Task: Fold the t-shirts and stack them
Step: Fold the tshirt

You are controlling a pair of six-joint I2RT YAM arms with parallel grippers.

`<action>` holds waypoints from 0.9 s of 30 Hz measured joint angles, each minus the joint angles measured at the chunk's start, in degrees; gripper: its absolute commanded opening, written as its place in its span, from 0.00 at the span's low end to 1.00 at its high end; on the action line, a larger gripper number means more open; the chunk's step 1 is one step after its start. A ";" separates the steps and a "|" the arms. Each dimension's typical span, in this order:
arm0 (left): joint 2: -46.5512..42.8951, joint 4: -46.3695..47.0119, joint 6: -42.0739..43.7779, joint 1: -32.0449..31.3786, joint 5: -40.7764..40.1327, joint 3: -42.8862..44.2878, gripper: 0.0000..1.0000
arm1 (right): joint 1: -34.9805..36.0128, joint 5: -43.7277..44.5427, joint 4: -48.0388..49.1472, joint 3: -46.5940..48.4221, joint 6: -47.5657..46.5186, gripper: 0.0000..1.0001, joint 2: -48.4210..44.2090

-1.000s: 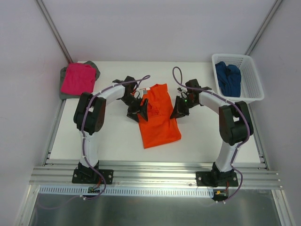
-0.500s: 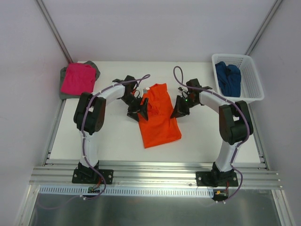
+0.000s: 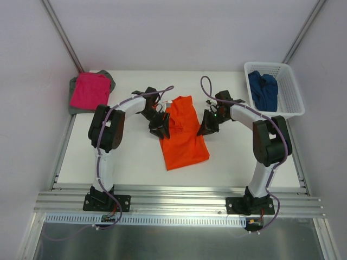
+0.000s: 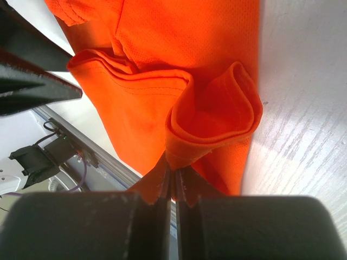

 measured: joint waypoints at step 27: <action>-17.14 0.37 0.72 0.00 -2.23 -9.62 0.00 | 3.39 -3.74 1.86 3.15 -0.07 0.02 -0.07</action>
